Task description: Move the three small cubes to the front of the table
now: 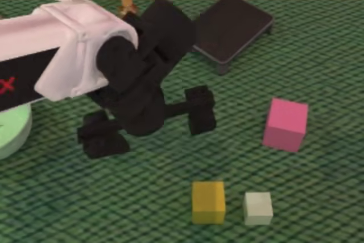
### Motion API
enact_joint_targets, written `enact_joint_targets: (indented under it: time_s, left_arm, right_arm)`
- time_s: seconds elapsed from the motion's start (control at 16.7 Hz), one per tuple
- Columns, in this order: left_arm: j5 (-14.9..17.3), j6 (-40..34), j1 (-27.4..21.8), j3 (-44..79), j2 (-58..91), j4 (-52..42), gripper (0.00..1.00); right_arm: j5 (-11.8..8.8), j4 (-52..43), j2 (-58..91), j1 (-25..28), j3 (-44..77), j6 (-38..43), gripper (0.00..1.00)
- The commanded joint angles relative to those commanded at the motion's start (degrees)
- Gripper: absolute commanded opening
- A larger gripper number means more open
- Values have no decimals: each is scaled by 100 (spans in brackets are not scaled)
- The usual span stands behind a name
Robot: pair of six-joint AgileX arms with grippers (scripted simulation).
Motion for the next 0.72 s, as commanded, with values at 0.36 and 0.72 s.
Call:
enact_joint_targets:
  time_s: [0.36, 0.72]
  left_arm:
    - [-36, 1171, 1664, -2717, -3559, 1700, 100]
    - [-3, 2973, 3140, -5244, -6715, 3381, 100]
  right_arm:
    - [12, -1850, 3551, 578, 2620, -1440, 100]
    - [1, -3721, 7179, 1164, 5172, -2878, 100]
